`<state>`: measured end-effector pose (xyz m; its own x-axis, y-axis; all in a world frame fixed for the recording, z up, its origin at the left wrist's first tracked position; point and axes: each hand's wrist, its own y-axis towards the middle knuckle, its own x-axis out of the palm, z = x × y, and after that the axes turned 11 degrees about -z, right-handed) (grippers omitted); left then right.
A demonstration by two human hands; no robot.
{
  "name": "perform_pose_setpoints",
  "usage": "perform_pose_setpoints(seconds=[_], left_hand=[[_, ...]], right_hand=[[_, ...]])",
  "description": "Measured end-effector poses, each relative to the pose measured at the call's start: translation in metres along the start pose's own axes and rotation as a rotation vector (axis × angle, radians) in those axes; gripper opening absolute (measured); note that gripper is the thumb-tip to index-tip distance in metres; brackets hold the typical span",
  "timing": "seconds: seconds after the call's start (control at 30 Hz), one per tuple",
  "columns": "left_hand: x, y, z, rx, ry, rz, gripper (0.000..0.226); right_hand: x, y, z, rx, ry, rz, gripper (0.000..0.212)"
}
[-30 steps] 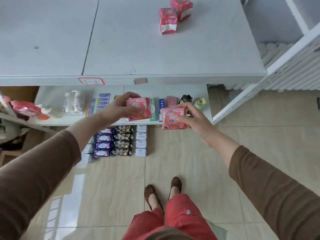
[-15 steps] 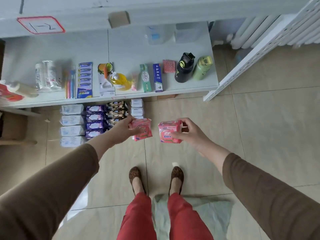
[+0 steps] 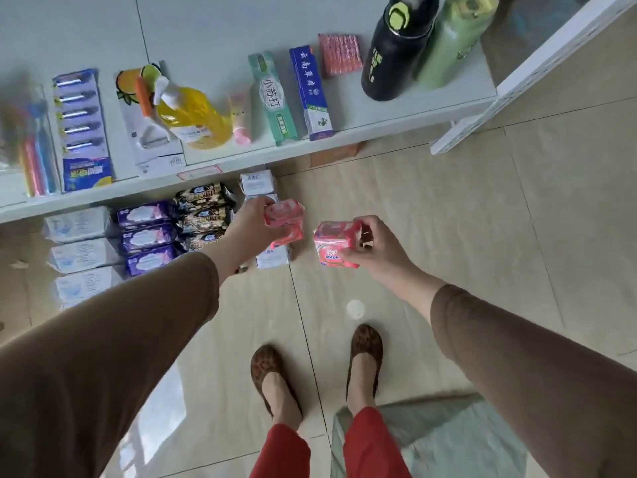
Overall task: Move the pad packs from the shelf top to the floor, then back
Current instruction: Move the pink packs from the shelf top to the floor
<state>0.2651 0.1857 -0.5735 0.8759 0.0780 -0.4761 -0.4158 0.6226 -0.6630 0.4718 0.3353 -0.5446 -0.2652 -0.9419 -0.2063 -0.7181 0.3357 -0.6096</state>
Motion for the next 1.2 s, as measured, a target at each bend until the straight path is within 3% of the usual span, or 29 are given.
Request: perform_pose_setpoints(seconds=[0.07,0.43,0.67,0.93,1.2], left_hand=[[0.009,0.036,-0.012,-0.01,0.054,0.041,0.063],[0.055,0.217,-0.068,-0.002,0.38,0.214,0.074],[0.056,0.284,-0.095,0.055,0.709,0.36,0.065],[0.065,0.306,-0.107,0.015,0.892,0.401,0.069],[0.051,0.249,-0.105,0.099,0.831,0.348,0.059]], right_hand=[[0.005,0.042,0.022,-0.039,-0.057,-0.007,0.049],[0.031,0.21,0.144,-0.141,-0.296,-0.006,0.049],[0.041,0.257,0.182,-0.194,-0.3,0.044,0.047],[0.047,0.278,0.193,-0.236,-0.322,0.036,0.049],[0.06,0.287,0.166,-0.212,-0.441,0.049,0.05]])
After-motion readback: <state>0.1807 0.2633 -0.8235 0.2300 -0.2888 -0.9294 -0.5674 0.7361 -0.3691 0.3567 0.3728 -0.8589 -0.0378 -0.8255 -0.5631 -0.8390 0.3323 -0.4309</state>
